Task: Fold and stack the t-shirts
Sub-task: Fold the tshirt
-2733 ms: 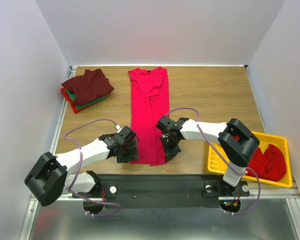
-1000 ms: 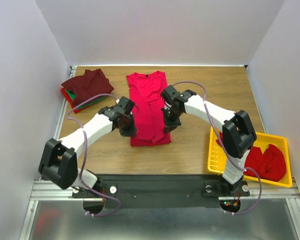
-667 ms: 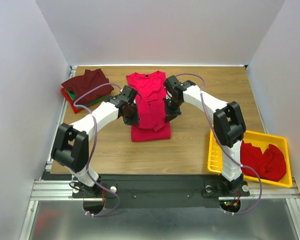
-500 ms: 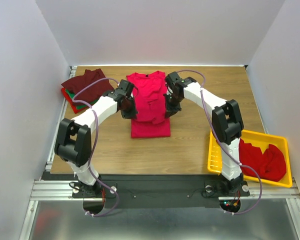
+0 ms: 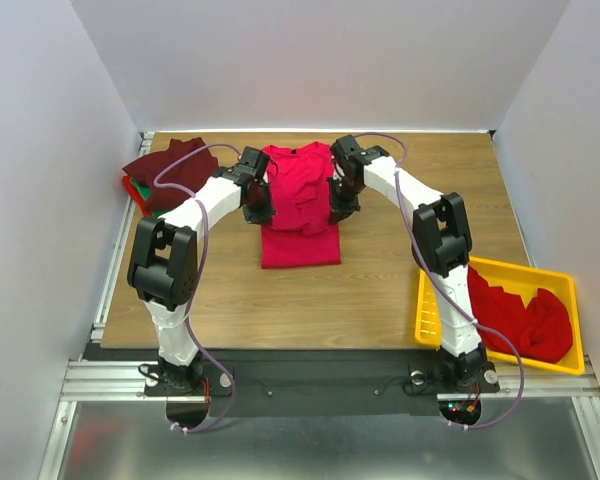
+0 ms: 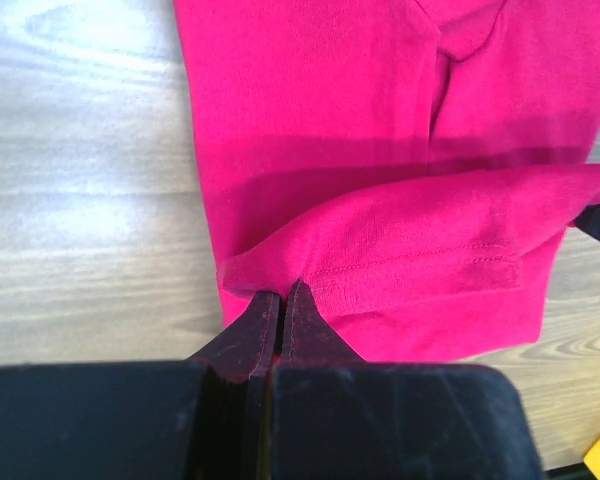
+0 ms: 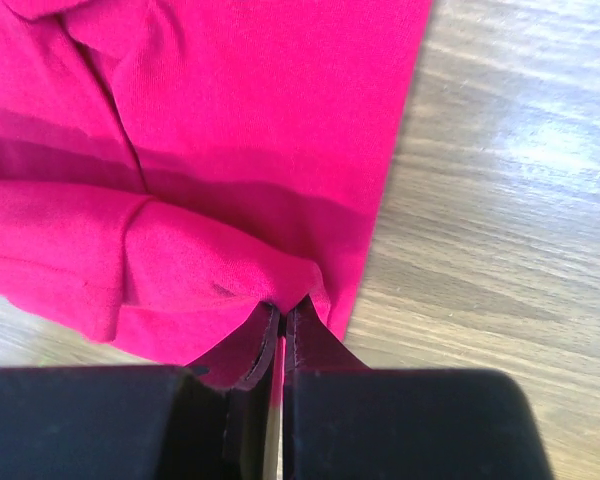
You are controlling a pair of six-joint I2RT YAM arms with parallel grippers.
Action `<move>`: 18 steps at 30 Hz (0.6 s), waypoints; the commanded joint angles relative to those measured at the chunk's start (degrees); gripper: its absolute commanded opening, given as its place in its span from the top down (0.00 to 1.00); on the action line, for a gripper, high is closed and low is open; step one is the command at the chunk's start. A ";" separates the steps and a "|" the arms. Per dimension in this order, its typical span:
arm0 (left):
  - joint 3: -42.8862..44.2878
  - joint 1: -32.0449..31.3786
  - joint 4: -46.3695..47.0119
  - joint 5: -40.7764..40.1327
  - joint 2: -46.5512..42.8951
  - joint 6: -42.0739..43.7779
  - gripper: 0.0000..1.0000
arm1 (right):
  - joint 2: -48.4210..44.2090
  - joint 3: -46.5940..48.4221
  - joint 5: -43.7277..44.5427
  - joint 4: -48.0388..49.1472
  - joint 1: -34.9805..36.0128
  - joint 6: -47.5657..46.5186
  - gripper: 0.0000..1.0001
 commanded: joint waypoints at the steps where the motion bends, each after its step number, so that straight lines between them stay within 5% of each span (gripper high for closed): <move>1: 4.20 0.73 -0.15 -0.36 0.63 2.66 1.00 | 0.15 3.78 0.58 -1.93 -0.77 -0.99 0.99; 12: 6.30 2.40 -0.33 -3.15 1.87 2.14 0.98 | 1.12 6.32 1.46 -2.63 -1.48 -1.95 0.98; 13: 6.83 2.40 -0.42 -4.22 1.43 1.79 0.85 | 1.21 7.29 1.81 -2.81 -1.65 -2.22 0.95; 14: 7.36 2.31 -0.33 -6.14 0.56 1.00 0.42 | 1.47 9.82 2.07 -3.42 -1.74 -2.66 0.88; 15: 8.58 2.22 -0.07 -8.86 -1.45 0.56 0.24 | 1.64 11.93 3.03 -4.12 -1.91 -3.18 0.65; 16: 9.29 2.05 0.11 -10.36 -2.52 0.47 0.02 | 1.73 13.87 3.65 -5.61 -2.09 -3.36 0.54; 18: 10.96 1.79 0.46 -14.13 -5.58 0.47 0.01 | 1.12 19.15 5.66 -6.59 -2.26 -3.28 0.38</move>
